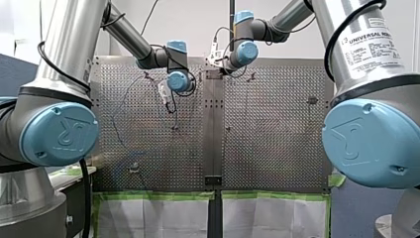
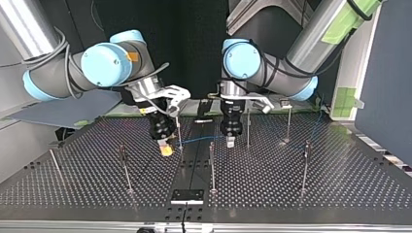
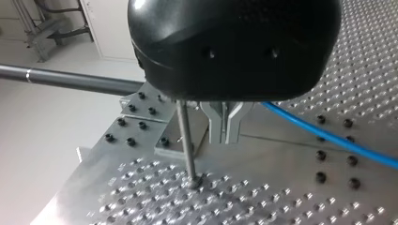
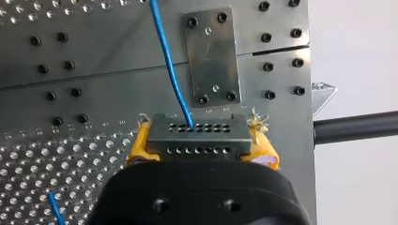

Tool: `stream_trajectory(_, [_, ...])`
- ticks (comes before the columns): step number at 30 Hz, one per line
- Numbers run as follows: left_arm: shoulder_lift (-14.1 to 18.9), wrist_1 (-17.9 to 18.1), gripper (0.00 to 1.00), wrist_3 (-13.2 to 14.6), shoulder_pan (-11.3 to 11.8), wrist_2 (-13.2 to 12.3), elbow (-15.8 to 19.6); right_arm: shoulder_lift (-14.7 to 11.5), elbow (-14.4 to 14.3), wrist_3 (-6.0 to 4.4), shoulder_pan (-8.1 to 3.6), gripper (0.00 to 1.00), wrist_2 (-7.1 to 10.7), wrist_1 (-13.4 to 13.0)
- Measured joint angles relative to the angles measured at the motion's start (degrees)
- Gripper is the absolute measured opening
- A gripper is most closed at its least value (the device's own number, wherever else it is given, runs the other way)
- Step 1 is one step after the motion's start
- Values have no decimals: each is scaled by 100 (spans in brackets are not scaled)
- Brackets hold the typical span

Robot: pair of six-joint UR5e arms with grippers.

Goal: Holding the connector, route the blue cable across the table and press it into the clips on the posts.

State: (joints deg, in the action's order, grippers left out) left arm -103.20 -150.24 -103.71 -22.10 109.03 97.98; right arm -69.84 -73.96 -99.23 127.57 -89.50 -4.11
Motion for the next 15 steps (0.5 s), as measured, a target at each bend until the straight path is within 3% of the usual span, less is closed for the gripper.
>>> stream_trajectory(9, [-16,117,0,-16,180,-143,-156,4,-2,1,-45,0,12,-31])
stream_trajectory(15, [-22,127,0,-18,266,-305,-212,9,-1,-2,-80,0,131,-73])
